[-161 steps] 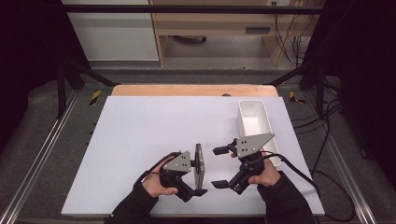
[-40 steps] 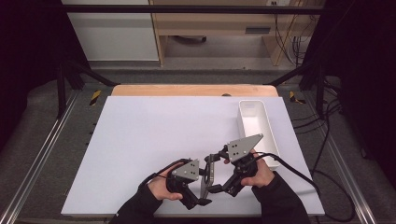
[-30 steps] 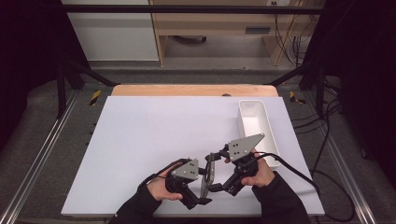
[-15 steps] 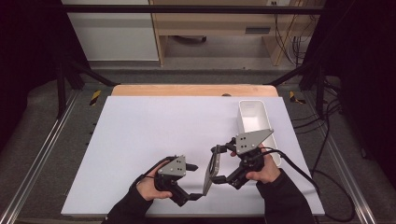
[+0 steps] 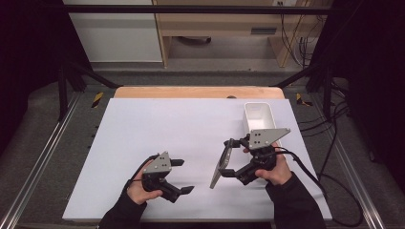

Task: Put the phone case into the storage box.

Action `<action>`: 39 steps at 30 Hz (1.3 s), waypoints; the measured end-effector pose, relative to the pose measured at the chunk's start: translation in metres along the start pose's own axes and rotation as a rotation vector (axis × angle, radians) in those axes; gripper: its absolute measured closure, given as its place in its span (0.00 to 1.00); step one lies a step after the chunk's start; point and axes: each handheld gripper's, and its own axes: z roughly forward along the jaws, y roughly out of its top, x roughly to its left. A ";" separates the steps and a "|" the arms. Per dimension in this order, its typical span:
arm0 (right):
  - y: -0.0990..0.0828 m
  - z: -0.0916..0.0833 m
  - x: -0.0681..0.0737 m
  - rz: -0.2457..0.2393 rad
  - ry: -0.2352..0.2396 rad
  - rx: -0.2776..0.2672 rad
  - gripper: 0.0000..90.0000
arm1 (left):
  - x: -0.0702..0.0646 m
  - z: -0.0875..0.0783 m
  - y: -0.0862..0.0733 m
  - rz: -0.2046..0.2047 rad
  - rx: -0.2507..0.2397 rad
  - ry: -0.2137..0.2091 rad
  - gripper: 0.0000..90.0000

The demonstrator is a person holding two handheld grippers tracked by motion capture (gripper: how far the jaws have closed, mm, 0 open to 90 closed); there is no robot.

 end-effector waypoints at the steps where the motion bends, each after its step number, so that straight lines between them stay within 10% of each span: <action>1: 0.000 -0.002 -0.001 0.008 -0.011 -0.006 0.14 | 0.001 -0.002 -0.001 -0.008 -0.003 0.013 0.07; 21: 0.010 -0.019 -0.012 0.089 -0.217 -0.065 0.14 | 0.024 -0.041 -0.032 -0.137 -0.092 0.265 0.02; 39: 0.025 -0.036 -0.024 0.130 -0.401 -0.110 0.14 | 0.033 -0.055 -0.044 -0.172 -0.087 0.329 0.01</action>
